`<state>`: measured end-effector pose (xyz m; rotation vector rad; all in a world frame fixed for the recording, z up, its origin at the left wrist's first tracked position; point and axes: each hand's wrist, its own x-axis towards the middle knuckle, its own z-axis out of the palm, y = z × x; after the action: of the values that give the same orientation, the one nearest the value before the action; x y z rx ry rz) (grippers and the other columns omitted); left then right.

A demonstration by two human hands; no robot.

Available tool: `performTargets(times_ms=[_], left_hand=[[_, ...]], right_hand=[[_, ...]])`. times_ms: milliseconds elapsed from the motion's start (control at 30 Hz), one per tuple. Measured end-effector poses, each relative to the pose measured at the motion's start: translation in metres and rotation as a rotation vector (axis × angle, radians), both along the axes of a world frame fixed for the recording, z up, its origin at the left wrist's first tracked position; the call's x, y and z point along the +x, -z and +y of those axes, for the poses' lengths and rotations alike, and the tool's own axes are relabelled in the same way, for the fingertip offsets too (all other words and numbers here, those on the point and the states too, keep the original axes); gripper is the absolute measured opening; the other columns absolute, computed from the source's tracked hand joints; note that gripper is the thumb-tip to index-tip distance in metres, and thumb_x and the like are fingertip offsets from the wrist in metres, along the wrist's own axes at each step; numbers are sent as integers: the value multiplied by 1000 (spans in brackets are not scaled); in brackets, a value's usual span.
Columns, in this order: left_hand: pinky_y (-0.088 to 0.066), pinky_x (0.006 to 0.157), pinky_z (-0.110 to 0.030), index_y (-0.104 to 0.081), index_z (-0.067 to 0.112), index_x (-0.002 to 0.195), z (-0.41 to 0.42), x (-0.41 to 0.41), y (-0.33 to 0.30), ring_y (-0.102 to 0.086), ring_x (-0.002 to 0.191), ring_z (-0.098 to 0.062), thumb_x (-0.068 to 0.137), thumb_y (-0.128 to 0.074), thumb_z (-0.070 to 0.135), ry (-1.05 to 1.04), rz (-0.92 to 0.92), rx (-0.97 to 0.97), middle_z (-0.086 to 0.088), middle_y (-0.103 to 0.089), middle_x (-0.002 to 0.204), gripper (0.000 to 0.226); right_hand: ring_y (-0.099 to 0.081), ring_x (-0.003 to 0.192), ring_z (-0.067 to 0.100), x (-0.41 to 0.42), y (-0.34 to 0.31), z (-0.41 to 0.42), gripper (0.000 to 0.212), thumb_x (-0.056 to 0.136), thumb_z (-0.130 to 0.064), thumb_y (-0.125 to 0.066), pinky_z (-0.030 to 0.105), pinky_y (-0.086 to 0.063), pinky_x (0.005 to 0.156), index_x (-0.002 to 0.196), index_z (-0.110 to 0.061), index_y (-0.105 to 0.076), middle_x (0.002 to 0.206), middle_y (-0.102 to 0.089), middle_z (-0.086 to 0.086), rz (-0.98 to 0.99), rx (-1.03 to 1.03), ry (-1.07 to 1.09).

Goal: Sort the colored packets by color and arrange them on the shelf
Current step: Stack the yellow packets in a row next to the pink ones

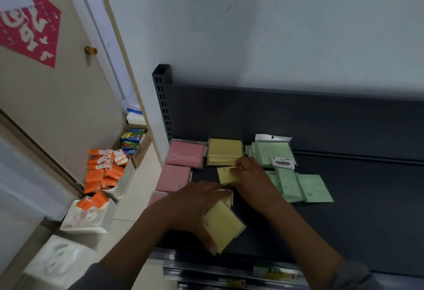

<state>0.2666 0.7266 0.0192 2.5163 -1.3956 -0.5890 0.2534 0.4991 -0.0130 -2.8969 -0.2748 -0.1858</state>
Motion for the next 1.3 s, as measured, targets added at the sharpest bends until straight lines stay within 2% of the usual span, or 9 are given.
performTargets(times_ms=[167, 300, 400, 567, 700, 800, 900, 1100, 1300], left_hand=[[-18, 118, -30, -17, 44, 155, -1, 1, 2, -22, 144, -8, 69, -70, 79, -14, -77, -29, 16, -21, 161, 107], [-24, 113, -26, -33, 29, 153, -4, 3, -9, -31, 138, -10, 77, -67, 73, -78, -147, -69, 10, -30, 157, 94], [-23, 110, -24, -34, 28, 153, -6, 1, -15, -32, 137, -11, 87, -61, 67, -62, -205, -73, 9, -31, 158, 81], [-12, 114, -23, -22, 38, 156, -1, -5, -10, -22, 146, -8, 69, -74, 74, -46, -157, -35, 15, -21, 163, 107], [-22, 111, -25, -30, 31, 152, -1, -6, -11, -31, 140, -12, 72, -77, 65, -88, -207, -34, 9, -30, 159, 98], [-30, 104, -26, -36, 26, 146, -3, -8, -13, -40, 130, -13, 75, -74, 65, -166, -191, -48, 5, -41, 149, 90], [-33, 104, -28, -35, 30, 146, -2, -9, -11, -42, 129, -13, 76, -75, 63, -211, -181, -86, 5, -45, 146, 88], [-28, 108, -29, -24, 35, 155, -4, -6, -3, -41, 132, -15, 72, -74, 65, -194, -244, -100, 6, -44, 148, 102], [-39, 98, -25, -30, 44, 149, 2, -1, -9, -53, 118, -12, 68, -78, 61, -308, -187, -249, 11, -53, 140, 96]], right_hand=[[-50, 120, 27, -5, -2, 1, 26, 91, -26, -65, 41, -49, 94, 110, -10, -71, 131, -56, 7, 28, 9, -5], [-43, 132, 24, -11, -6, 2, 30, 91, -27, -66, 35, -47, 98, 114, -8, -70, 135, -59, 6, 96, 38, -7], [-45, 125, 18, -13, -8, 1, 37, 87, -33, -73, 30, -45, 95, 117, -13, -67, 123, -63, 3, 117, 74, 20], [-45, 117, 20, -18, -8, -3, 53, 80, -43, -78, 30, -42, 95, 125, -20, -63, 120, -61, 2, 98, 137, 63], [-41, 115, 22, -22, -10, -6, 67, 77, -51, -76, 33, -41, 95, 133, -21, -57, 119, -54, 3, 54, 127, 140], [-40, 112, 22, -27, -15, -11, 59, 77, -46, -75, 30, -39, 92, 129, -22, -60, 114, -50, 2, 39, 151, 202], [-44, 109, 23, -32, -23, -16, 38, 74, -37, -76, 26, -36, 84, 106, -20, -65, 107, -46, 0, 6, 193, 252], [-36, 102, 10, -49, -41, -16, 37, 80, -33, -78, 18, -26, 81, 107, -12, -64, 106, -46, -3, -46, 318, 306], [-42, 110, 12, -73, -35, -15, 49, 81, -40, -77, 25, -36, 91, 124, -24, -60, 116, -50, -6, 36, 396, 304]])
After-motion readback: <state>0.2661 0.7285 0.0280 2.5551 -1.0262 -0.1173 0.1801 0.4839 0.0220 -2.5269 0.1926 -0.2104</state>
